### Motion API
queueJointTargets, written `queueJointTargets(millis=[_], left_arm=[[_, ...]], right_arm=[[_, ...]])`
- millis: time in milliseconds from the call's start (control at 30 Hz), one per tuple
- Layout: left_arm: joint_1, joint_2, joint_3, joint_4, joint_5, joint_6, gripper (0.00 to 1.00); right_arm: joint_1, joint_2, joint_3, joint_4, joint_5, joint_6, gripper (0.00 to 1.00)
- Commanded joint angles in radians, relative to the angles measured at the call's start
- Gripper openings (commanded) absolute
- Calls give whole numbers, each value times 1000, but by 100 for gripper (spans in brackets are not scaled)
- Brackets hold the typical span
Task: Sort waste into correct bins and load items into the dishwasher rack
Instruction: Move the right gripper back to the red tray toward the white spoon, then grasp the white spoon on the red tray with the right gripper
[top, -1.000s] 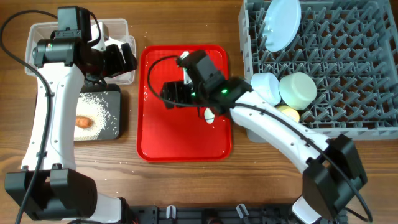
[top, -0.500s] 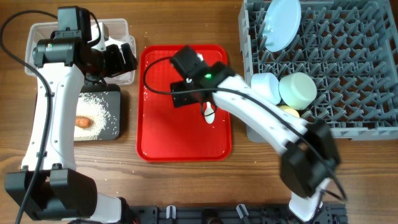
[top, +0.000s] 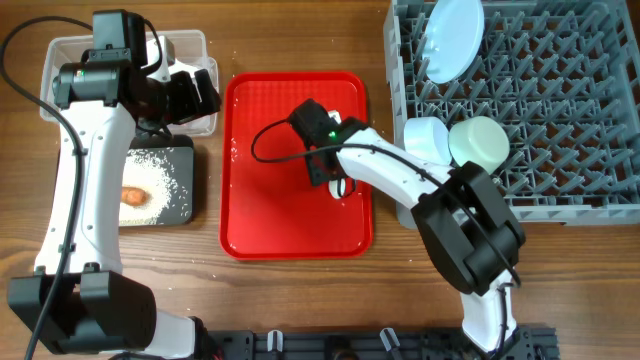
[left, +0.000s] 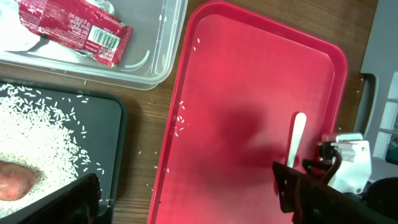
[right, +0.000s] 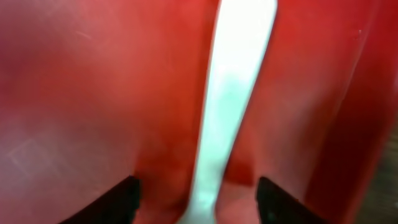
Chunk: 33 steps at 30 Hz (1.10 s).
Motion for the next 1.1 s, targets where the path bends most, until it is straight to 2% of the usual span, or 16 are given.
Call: queueJointTargets(millis=[0, 67, 167, 300, 433, 667, 700, 733, 767, 1067], left_arm=[[3, -2, 12, 2, -6, -1, 100], [3, -2, 12, 2, -6, -1, 100], [3, -2, 12, 2, -6, -1, 100], [3, -2, 12, 2, -6, -1, 100], [3, -2, 12, 2, -6, -1, 100], [3, -2, 12, 2, -6, -1, 100], [3, -2, 12, 2, -6, -1, 100], [3, -2, 12, 2, -6, -1, 100], [3, -2, 12, 2, -6, -1, 100], [3, -2, 12, 2, -6, -1, 100]], right_arm=[[1, 5, -80, 45, -21, -18, 43], [1, 5, -130, 64, -47, -17, 22], [1, 5, -158, 59, -69, -14, 5], [-6, 4, -141, 37, -69, -15, 4], [-39, -14, -46, -82, -70, -18, 4], [-58, -175, 62, -203, -73, -68, 5], [-58, -175, 54, -248, -76, -51, 34], [-57, -175, 39, -269, -94, -35, 53], [-57, -174, 10, -272, -138, -33, 61], [-56, -158, -171, -125, -179, 21, 65]])
